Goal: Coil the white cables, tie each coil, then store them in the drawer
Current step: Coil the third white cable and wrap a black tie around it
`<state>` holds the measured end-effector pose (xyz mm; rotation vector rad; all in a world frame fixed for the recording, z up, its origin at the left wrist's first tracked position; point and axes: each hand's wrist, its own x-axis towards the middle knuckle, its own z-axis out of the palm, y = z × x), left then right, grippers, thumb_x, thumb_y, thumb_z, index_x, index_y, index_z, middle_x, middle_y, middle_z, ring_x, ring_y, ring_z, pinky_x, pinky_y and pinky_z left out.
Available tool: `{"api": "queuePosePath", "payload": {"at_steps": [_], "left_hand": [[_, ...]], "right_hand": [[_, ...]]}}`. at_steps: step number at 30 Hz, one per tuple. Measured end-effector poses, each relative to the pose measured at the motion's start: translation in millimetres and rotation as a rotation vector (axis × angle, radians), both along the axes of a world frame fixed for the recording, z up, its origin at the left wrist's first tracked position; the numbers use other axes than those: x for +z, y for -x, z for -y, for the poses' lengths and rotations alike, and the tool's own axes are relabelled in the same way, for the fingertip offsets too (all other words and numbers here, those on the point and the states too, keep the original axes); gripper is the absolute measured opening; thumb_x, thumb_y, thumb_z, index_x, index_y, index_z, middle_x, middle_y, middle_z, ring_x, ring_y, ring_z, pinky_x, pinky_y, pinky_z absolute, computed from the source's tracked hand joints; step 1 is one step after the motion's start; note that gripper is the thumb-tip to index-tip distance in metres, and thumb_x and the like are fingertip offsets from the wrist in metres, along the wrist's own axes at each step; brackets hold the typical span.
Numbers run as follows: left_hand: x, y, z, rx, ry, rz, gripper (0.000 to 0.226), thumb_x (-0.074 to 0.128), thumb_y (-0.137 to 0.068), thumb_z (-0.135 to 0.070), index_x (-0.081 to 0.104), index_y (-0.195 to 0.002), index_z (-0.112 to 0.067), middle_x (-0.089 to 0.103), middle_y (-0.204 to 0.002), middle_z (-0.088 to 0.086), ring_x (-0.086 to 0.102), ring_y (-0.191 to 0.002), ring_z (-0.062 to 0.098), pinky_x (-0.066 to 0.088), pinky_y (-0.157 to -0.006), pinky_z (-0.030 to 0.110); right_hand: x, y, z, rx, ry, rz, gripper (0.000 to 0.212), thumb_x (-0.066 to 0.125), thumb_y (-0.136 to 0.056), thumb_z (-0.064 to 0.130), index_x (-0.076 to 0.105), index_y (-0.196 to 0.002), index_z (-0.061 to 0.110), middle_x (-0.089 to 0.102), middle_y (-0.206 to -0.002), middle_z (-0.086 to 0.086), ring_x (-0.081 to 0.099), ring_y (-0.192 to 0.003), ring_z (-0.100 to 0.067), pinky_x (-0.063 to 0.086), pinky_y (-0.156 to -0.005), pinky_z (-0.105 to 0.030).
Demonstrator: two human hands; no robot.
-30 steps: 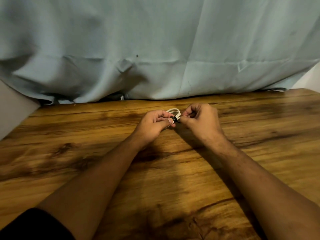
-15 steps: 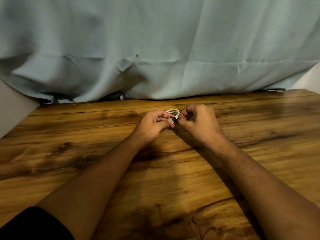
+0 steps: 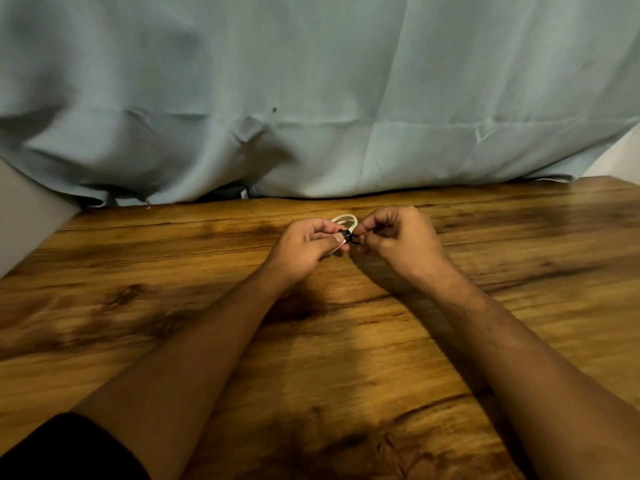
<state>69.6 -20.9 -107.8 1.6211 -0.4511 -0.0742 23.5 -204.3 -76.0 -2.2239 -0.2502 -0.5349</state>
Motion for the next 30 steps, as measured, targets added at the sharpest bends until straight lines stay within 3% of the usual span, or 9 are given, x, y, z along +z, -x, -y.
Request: {"api": "queuePosePath", "payload": {"at_steps": [4, 10, 16, 22, 27, 30], "left_hand": [[2, 1, 0, -0.028, -0.022, -0.001, 0.016, 0.061, -0.098, 0.001, 0.07, -0.102, -0.011, 0.078, -0.086, 0.007, 0.073, -0.084, 0.011, 0.055, -0.088, 0.026], [5, 1, -7, -0.068, -0.069, 0.0, 0.022, 0.053, -0.102, 0.0, 0.069, -0.114, -0.008, 0.078, -0.099, 0.012, 0.072, -0.097, 0.015, 0.054, -0.099, 0.029], [9, 4, -8, -0.084, -0.078, -0.002, 0.021, 0.055, -0.101, 0.001, 0.069, -0.116, -0.003, 0.077, -0.1, 0.015, 0.072, -0.095, 0.014, 0.055, -0.091, 0.021], [11, 9, -4, -0.06, -0.085, 0.017, 0.023, 0.055, -0.1, 0.004, 0.065, -0.12, 0.008, 0.074, -0.104, 0.024, 0.069, -0.092, 0.016, 0.054, -0.087, 0.017], [10, 8, -5, -0.065, -0.071, 0.021, 0.018, 0.055, -0.1, 0.004, 0.068, -0.112, 0.0, 0.075, -0.096, 0.016, 0.07, -0.09, 0.015, 0.054, -0.089, 0.021], [10, 7, -5, -0.056, -0.039, -0.008, 0.018, 0.056, -0.1, 0.002, 0.069, -0.111, -0.003, 0.077, -0.097, 0.015, 0.073, -0.093, 0.018, 0.055, -0.094, 0.028]], "right_hand": [[-2, 1, 0, 0.017, 0.027, 0.038, 0.026, 0.075, -0.086, -0.001, 0.074, -0.086, 0.026, 0.073, -0.081, 0.009, 0.068, -0.073, -0.007, 0.054, -0.069, -0.022], [-1, 3, 2, 0.058, 0.087, 0.109, 0.025, 0.072, -0.083, -0.001, 0.067, -0.089, 0.023, 0.069, -0.08, 0.006, 0.065, -0.073, -0.013, 0.058, -0.07, -0.039], [-5, 1, 1, 0.057, 0.164, 0.154, 0.022, 0.068, -0.083, 0.012, 0.058, -0.092, 0.03, 0.068, -0.078, 0.007, 0.065, -0.071, -0.017, 0.056, -0.065, -0.048], [-4, 2, -1, 0.019, 0.25, 0.169, 0.022, 0.069, -0.086, 0.013, 0.057, -0.091, 0.029, 0.065, -0.081, 0.01, 0.062, -0.075, -0.014, 0.056, -0.068, -0.045], [-4, 1, -1, 0.05, 0.217, 0.185, 0.014, 0.068, -0.083, 0.015, 0.064, -0.089, 0.027, 0.068, -0.079, 0.011, 0.064, -0.074, -0.01, 0.057, -0.068, -0.042], [-3, 1, 0, 0.078, 0.125, 0.169, 0.017, 0.074, -0.085, 0.008, 0.07, -0.089, 0.024, 0.071, -0.079, 0.009, 0.067, -0.074, -0.008, 0.057, -0.069, -0.033]]}}
